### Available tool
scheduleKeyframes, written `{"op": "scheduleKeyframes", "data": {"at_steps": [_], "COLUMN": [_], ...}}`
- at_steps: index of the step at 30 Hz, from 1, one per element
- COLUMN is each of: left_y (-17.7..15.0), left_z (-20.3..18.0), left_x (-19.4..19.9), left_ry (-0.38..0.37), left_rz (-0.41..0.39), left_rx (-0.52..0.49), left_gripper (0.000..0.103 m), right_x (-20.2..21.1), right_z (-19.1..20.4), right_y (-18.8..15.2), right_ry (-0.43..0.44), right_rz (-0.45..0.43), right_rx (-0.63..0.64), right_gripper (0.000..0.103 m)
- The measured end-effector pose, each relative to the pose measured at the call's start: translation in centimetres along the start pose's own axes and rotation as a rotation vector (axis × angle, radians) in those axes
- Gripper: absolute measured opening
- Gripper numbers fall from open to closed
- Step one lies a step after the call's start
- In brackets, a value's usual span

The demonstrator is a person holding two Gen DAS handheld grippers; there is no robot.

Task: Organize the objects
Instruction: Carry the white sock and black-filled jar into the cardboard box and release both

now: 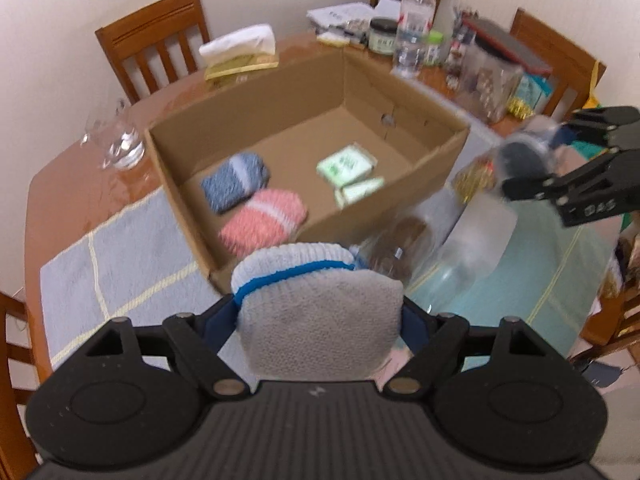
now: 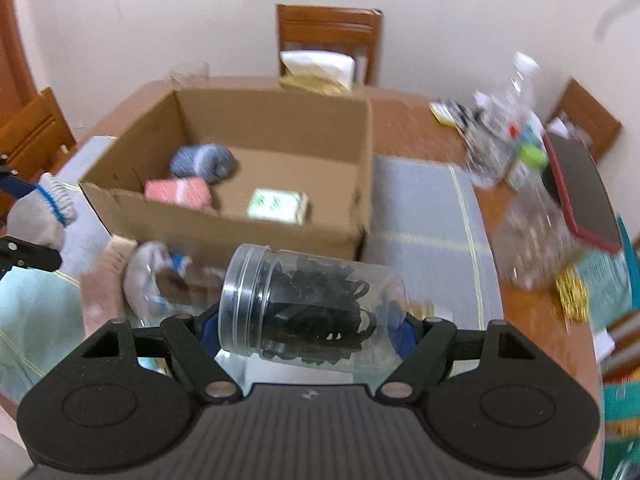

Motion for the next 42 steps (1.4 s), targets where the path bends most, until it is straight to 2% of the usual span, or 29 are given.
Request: {"op": "scheduleKeyframes", "data": {"at_steps": [4, 8, 13, 15, 17, 19, 26, 33, 37, 42], "left_y": [3.0, 6.6, 10.7, 12.1, 13.1, 13.9, 15.5, 16.9, 17.2, 17.3], "left_z": [0.2, 1.1, 1.9, 1.9, 1.9, 2.0, 1.6, 1.2, 1.5, 1.5], "left_x": [0.5, -0.2, -2.1, -3.0, -4.0, -5.1, -10.2, -13.6, -13.0, -10.4], "left_ry": [-0.023, 0.006, 0.007, 0.011, 0.015, 0.017, 0.019, 0.025, 0.06, 0.066], "left_rz": [-0.046, -0.087, -0.109, -0.111, -0.107, -0.097, -0.02, 0.01, -0.018, -0.075], "left_rx": [0.016, 0.026, 0.056, 0.06, 0.064, 0.067, 0.087, 0.11, 0.153, 0.153], "left_gripper": [0.082, 0.082, 0.082, 0.082, 0.082, 0.082, 0.082, 0.084, 0.092, 0.094], "right_x": [0.0, -0.7, -2.1, -2.5, -2.6, -2.4, -2.0, -1.8, -1.7, -1.9], "right_z": [0.6, 1.0, 1.1, 1.0, 1.0, 0.9, 0.2, -1.6, -2.7, -3.6], "right_y": [3.0, 5.4, 7.5, 8.2, 8.8, 9.0, 8.3, 6.2, 4.8, 3.0], "right_ry": [0.018, 0.033, 0.037, 0.045, 0.057, 0.065, 0.056, 0.009, -0.011, -0.01], "right_rz": [-0.045, -0.075, -0.089, -0.095, -0.106, -0.127, -0.117, -0.081, -0.057, -0.02], "right_rx": [0.049, 0.081, 0.1, 0.097, 0.091, 0.083, 0.063, 0.026, 0.007, -0.022], "right_gripper": [0.082, 0.082, 0.082, 0.086, 0.099, 0.103, 0.103, 0.103, 0.103, 0.103]}}
Point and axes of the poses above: each gripper's, at about its wrist camera, not at the fingertips, and x roughly against the way its jaws point, z to its left, y to its top, the point moved 7 cm from there along -x, roughly the way its jaws point, and after that the axes turned 2 degrees about y, right-handed, at the moved point
